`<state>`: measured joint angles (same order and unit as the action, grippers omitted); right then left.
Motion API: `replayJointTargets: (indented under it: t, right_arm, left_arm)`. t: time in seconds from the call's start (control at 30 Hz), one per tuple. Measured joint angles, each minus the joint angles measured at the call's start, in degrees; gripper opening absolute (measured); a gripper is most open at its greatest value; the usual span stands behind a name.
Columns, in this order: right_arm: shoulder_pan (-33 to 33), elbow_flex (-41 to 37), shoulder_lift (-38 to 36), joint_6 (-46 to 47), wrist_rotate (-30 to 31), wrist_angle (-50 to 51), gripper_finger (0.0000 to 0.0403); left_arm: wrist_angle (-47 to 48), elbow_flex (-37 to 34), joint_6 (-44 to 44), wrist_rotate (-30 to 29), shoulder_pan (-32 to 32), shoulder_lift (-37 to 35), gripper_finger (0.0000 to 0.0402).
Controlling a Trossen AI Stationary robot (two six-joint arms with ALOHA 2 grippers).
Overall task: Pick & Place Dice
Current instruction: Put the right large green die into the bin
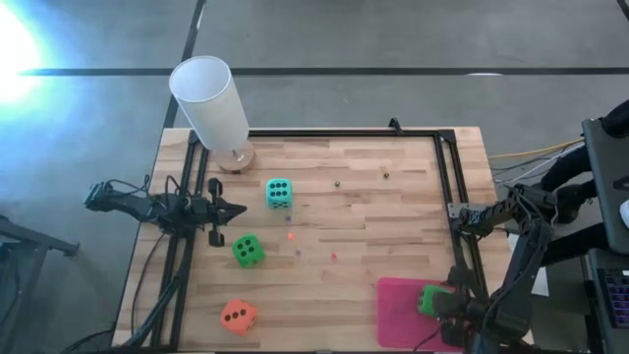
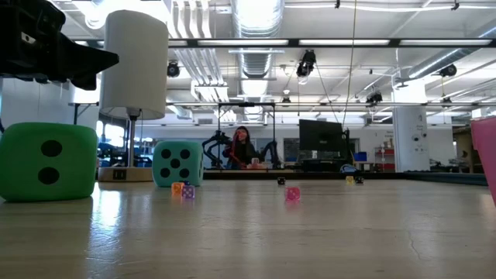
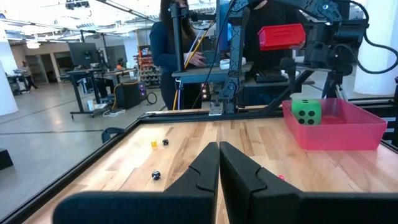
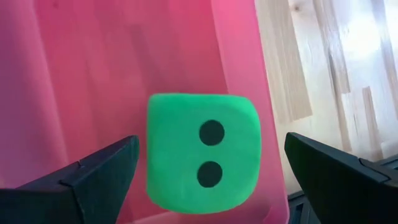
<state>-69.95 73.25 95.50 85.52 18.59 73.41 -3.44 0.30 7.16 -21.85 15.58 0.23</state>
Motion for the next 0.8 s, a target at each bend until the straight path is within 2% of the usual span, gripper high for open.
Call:
replayJointTargets:
  t: [0.23, 0.57, 0.8]
  right_arm:
    - [-0.02, 0.94, 0.00, 0.00, 2.76, -1.51, 0.0400]
    - [-0.02, 0.87, 0.72, -0.17, 5.03, -11.56, 0.0400]
    - [-0.02, 0.87, 0.74, 2.72, 5.09, -11.07, 0.0400]
  left_arm:
    - [0.00, 0.00, 0.00, 0.00, 0.01, 0.00, 0.0019]
    - [0.00, 0.02, 0.00, 0.00, 0.01, 0.02, 0.0019]
    - [0.00, 0.01, 0.00, 0.00, 0.01, 0.02, 0.0019]
